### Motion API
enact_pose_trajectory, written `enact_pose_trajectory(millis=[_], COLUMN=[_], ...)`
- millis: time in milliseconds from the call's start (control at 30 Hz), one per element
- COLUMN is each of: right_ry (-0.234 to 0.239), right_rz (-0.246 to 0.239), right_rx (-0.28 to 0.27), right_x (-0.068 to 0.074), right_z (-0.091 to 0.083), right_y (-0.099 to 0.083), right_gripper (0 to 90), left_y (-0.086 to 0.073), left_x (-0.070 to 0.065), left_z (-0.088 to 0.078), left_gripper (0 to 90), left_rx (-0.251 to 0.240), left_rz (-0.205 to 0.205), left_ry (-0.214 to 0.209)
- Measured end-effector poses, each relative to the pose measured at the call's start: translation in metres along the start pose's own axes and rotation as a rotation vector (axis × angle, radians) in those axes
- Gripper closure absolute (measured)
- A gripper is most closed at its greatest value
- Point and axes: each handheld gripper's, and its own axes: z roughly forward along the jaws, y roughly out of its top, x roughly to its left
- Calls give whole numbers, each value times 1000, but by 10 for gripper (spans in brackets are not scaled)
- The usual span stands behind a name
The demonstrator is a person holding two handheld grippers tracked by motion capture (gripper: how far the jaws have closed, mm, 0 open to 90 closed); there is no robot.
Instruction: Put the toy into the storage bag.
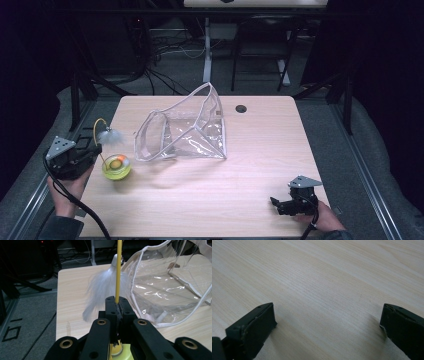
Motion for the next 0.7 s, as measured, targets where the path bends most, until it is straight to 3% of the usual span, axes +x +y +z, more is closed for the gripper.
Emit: enact_pose_trajectory(millis=[433, 700], right_ry=[0, 0], right_rz=[0, 0], right_rx=[0, 0], right_x=[0, 0], right_z=[0, 0], right_y=[0, 0], right_gripper=[0, 0], left_y=[10, 20], left_x=[-1, -1], left_z=[-4, -8], left_gripper=[883, 883], left_rx=[0, -30], left_rz=[16, 39], left_ry=[2, -4])
